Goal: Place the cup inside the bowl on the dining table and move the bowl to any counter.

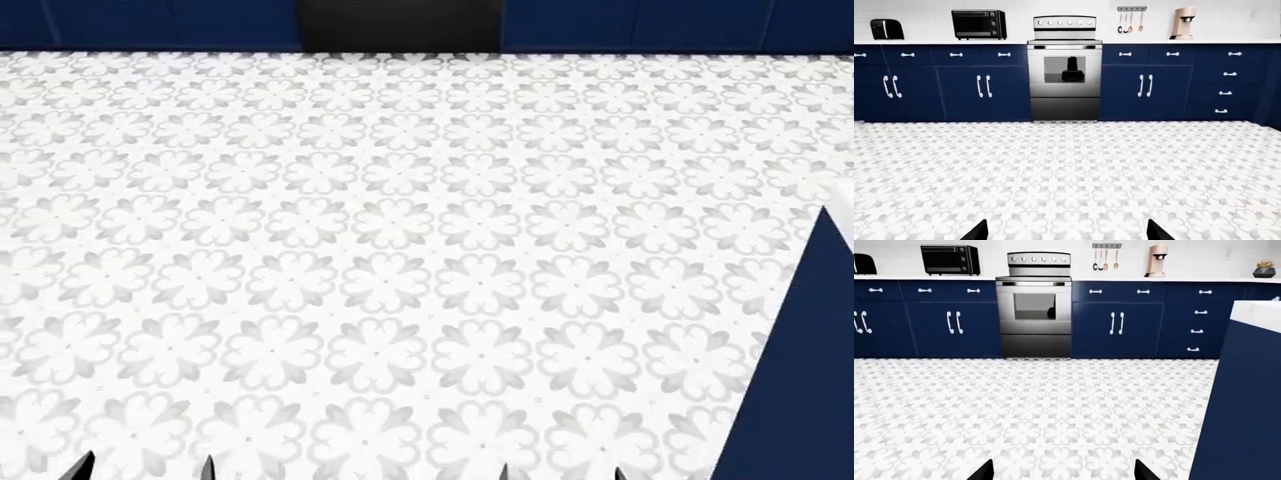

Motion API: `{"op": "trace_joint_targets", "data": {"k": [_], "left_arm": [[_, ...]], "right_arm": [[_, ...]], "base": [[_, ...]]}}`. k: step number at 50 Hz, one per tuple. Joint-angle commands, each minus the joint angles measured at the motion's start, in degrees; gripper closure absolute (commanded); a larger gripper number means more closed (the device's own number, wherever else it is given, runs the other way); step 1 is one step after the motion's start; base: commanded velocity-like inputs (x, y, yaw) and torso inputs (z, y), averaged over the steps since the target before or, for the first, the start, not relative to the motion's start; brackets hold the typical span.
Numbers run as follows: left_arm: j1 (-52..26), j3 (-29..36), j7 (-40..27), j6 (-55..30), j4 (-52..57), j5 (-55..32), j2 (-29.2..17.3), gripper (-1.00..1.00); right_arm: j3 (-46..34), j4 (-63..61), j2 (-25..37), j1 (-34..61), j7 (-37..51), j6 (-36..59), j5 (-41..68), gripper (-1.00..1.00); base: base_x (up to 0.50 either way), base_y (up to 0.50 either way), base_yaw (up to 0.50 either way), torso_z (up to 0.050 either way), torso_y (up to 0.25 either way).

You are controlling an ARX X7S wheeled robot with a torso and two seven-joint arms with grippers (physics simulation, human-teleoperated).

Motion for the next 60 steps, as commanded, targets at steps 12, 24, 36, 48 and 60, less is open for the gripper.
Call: {"op": "trace_joint_targets", "data": {"k": [12, 24, 36, 48, 60], "left_arm": [[-0.2, 0.9, -0.8, 0.4, -0.1, -0.7, -0.7, -1.00], [-0.1, 1.2, -1.1, 0.5, -0.1, -1.2, -1.1, -1.00], [-0.3, 1.6, -1.7, 0.5, 0.1, -1.4, -1.3, -1.00], [-0.3, 2.0, -2.0, 0.7, 0.2, -1.7, -1.6, -1.00], [-0.4, 2.5, -2.2, 0.9, 0.3, -2.0, -1.9, -1.00]], "right_arm": [[-1.1, 0.2, 0.7, 0.2, 0.6, -0.4, 0.7, -1.00], [-1.5, 0.4, 1.0, 0.4, 0.9, -0.4, 1.1, -1.00], [-2.1, 0.4, 1.4, 0.5, 1.2, -0.3, 1.2, -1.00], [-2.5, 0.4, 1.8, 0.6, 1.5, -0.4, 1.5, -1.00], [-2.9, 0.4, 2.1, 0.7, 1.9, -0.3, 1.8, -1.00]], "base": [[-0.50, 0.04, 0.00, 0.000, 0.000], [-0.50, 0.04, 0.00, 0.000, 0.000], [-0.50, 0.04, 0.00, 0.000, 0.000], [-0.50, 0.04, 0.00, 0.000, 0.000], [-0.50, 0.04, 0.00, 0.000, 0.000]]}}
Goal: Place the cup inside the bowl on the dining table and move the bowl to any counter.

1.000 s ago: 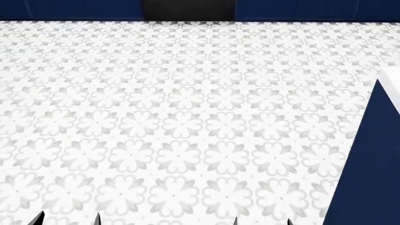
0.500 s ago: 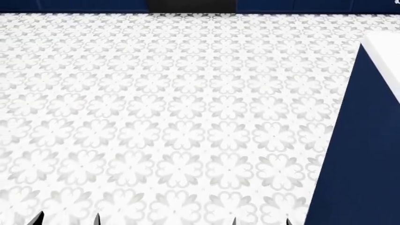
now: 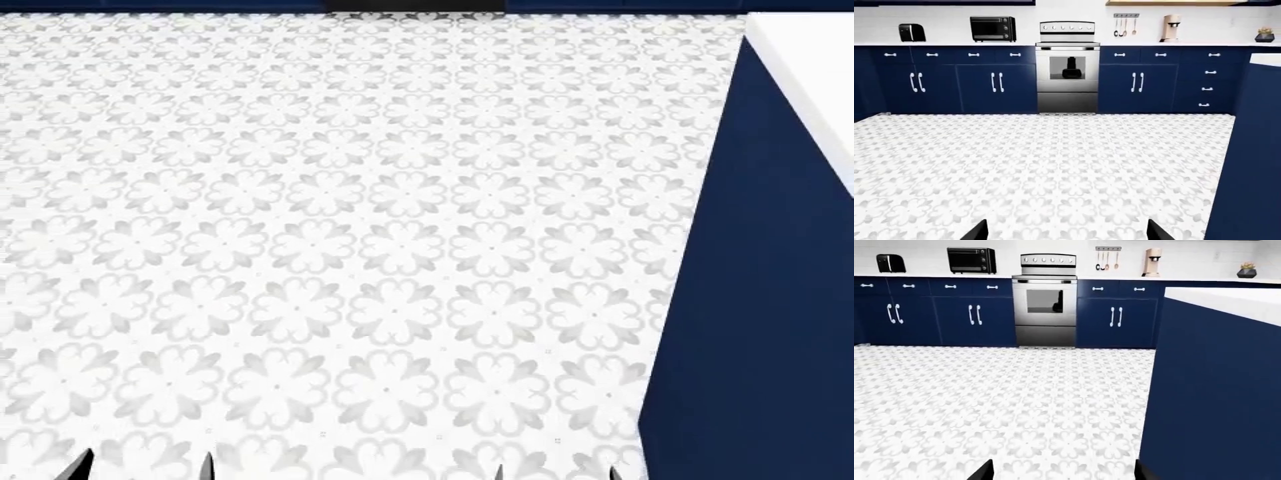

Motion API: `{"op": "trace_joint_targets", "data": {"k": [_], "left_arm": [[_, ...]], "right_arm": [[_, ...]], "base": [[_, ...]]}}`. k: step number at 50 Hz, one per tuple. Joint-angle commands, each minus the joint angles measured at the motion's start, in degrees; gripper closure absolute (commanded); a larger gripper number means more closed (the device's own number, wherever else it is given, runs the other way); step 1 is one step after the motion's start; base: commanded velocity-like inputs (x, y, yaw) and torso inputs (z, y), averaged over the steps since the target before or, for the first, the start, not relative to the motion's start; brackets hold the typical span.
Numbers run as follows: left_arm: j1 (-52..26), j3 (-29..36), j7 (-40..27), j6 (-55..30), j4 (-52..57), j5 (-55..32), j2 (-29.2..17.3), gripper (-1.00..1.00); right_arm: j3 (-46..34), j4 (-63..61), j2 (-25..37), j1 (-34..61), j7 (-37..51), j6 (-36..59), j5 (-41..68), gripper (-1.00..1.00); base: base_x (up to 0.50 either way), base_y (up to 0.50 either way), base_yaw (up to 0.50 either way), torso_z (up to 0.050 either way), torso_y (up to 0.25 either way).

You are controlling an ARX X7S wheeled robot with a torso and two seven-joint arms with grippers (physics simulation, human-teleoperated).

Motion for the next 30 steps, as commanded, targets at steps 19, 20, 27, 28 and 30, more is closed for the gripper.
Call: {"op": "trace_joint_targets", "data": {"k": [19, 20, 27, 28, 30], "left_arm": [[0.5, 1.1, -0.9, 0.7, 2.0, -0.4, -0.9, -1.00], [0.5, 1.2, -0.9, 0.7, 2.1, -0.4, -0.9, -1.00], [0.2, 1.7, -1.5, 0.4, 2.3, 0.0, -0.8, -1.00], [0.0, 1.9, -1.7, 0.1, 2.2, 0.2, -0.6, -1.00], [0.1, 1.9, -1.7, 0.3, 2.3, 0.2, -0.8, -1.00]], "right_arm": [[-1.0, -1.3, 0.8, -0.3, 0.9, 0.5, 0.8, -1.00], [-1.0, -1.3, 0.8, -0.3, 0.9, 0.4, 0.8, -1.00], [-1.2, -1.3, 1.1, -0.3, 0.9, 0.2, 1.1, -1.00], [-1.2, -1.4, 1.2, -0.4, 0.9, 0.1, 1.1, -1.00], [-1.2, -1.8, 1.3, -0.6, 1.0, 0.1, 1.2, -1.00]], "base": [[-0.50, 0.04, 0.00, 0.000, 0.000], [-0.50, 0.04, 0.00, 0.000, 0.000], [-0.50, 0.04, 0.00, 0.000, 0.000], [-0.50, 0.05, 0.00, 0.000, 0.000], [-0.50, 0.04, 0.00, 0.000, 0.000]]}}
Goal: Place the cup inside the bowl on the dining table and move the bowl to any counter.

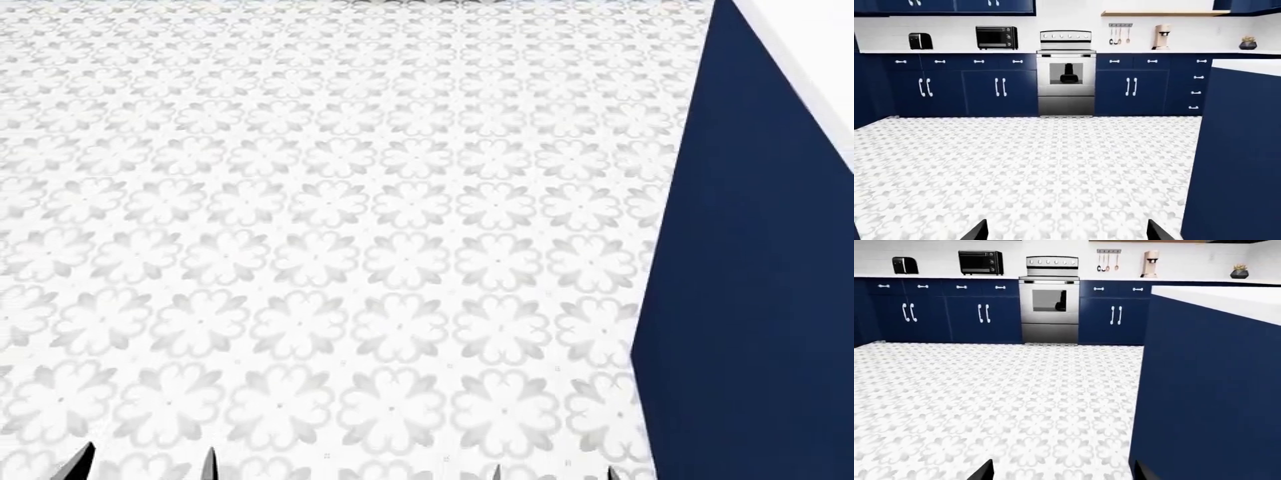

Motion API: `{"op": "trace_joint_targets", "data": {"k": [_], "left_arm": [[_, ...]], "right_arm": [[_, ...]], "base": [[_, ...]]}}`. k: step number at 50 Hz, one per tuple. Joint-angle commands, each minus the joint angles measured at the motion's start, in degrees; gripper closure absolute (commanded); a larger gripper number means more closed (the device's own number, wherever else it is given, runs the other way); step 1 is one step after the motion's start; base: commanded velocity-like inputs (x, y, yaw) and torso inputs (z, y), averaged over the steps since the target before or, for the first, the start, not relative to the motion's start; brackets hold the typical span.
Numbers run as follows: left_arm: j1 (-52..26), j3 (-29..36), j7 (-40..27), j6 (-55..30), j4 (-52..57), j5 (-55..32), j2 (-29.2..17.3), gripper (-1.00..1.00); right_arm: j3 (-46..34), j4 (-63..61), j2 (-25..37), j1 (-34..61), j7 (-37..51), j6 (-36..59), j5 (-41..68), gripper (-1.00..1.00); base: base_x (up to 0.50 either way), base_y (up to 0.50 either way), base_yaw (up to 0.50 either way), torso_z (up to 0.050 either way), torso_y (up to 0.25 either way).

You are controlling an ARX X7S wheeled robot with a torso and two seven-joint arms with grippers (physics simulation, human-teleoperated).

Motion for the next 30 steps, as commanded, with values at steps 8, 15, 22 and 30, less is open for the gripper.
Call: {"op": "trace_joint_targets", "data": {"k": [8, 15, 22, 30], "left_arm": [[0.1, 0.7, -0.8, 0.1, 0.7, 0.0, -0.5, -1.00], [0.1, 0.7, -0.8, 0.3, 0.7, -0.3, -0.7, -1.00], [0.0, 1.0, -1.1, 0.1, 0.7, -0.3, -0.8, -1.00], [0.0, 1.2, -1.3, 0.1, 0.8, -0.5, -0.9, -1.00]], "right_arm": [[-0.6, -0.5, 0.6, -0.2, 0.5, -0.1, 0.3, -1.00], [-0.7, -0.2, 0.6, 0.0, 0.6, 0.5, 0.7, -1.00], [-0.8, -0.4, 0.8, 0.0, 0.5, 0.3, 1.2, -1.00], [-1.0, -0.5, 0.9, -0.1, 0.6, 0.1, 1.6, -1.00]], "base": [[-0.50, 0.04, 0.00, 0.000, 0.000], [-0.50, -0.20, 0.00, 0.000, 0.000], [-0.41, -0.44, 0.00, 0.000, 0.000], [-0.29, -0.50, 0.00, 0.000, 0.000]]}}
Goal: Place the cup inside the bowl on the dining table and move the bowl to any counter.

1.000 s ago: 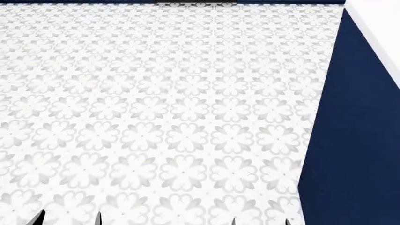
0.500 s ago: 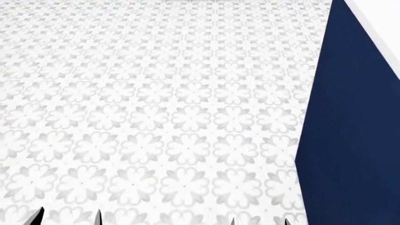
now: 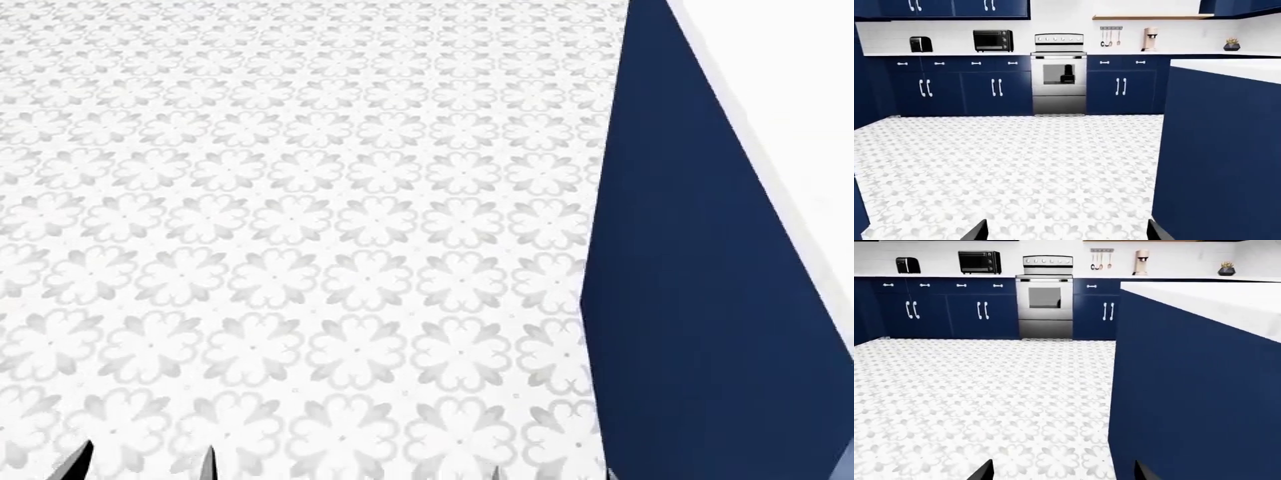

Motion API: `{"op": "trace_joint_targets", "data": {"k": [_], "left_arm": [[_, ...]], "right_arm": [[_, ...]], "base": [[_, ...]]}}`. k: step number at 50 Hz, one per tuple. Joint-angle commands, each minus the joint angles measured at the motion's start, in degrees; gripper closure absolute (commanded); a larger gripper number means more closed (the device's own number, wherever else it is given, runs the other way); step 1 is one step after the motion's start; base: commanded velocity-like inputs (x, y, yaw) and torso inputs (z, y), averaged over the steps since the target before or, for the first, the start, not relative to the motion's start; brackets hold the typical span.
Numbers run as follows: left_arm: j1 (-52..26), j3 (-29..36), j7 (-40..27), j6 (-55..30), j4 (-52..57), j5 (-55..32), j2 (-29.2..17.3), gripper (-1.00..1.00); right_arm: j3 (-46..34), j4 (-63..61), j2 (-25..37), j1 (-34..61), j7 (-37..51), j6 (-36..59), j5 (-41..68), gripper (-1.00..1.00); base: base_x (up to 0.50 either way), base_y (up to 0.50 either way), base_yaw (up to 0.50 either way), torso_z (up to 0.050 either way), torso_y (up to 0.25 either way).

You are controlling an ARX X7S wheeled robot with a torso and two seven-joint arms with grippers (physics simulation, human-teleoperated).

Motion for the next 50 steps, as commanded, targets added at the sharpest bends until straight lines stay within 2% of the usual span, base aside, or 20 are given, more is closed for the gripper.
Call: {"op": "trace_joint_targets", "data": {"k": [1, 17, 50], "left_arm": [[-0.1, 0.4, -0.3, -0.1, 0.0, -0.2, -0.1, -1.00], [0.0, 0.6, -0.5, 0.3, -0.1, -0.7, -0.7, -1.00], [-0.3, 1.5, -1.4, 0.3, 0.0, -1.3, -1.2, -1.00]], "right_arm": [[-0.2, -0.1, 0.2, 0.0, 0.1, -0.1, 0.5, -1.00], [0.5, 0.3, 0.0, 0.2, 0.5, 0.2, 2.8, -1.00], [-0.8, 0.5, 0.8, 0.6, 1.2, 0.9, 3.0, -1.00]], "base": [[-0.29, -0.50, 0.00, 0.000, 0.000], [-0.19, -0.50, 0.00, 0.000, 0.000], [0.00, -0.50, 0.00, 0.000, 0.000]]}}
